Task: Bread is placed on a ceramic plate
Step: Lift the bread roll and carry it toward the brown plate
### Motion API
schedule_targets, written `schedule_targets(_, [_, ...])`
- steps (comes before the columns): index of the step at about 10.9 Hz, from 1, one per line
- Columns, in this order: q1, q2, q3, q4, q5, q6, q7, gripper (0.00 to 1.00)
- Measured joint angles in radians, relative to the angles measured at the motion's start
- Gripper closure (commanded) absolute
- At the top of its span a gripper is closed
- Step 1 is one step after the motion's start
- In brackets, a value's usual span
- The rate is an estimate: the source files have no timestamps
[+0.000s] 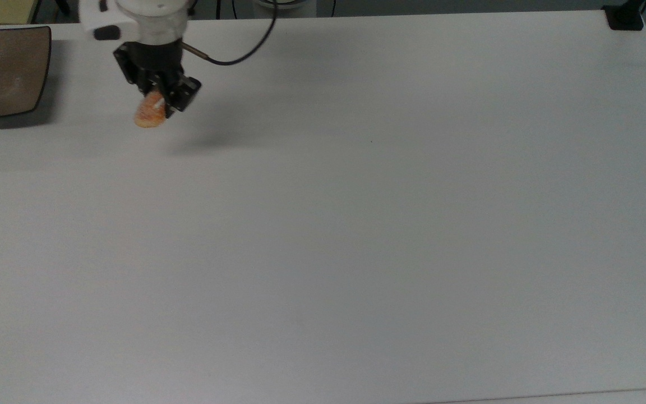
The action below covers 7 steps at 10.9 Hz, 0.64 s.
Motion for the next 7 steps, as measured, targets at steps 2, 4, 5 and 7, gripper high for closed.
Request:
schedule_targets(2, [-0.006,-0.001,-0.135,0.009,0.075,0.001,-0.217,0.65])
schedule_targets(4, [-0.013,-0.001,-0.274,0.015,0.175,0.008,-0.427,0.64])
schedule_targets(5, [-0.018,-0.002,-0.339,0.016,0.224,0.009,-0.531,0.64])
schedule_targets(7, [-0.027,-0.004,-0.452,0.016,0.309,0.009,-0.731,0.64])
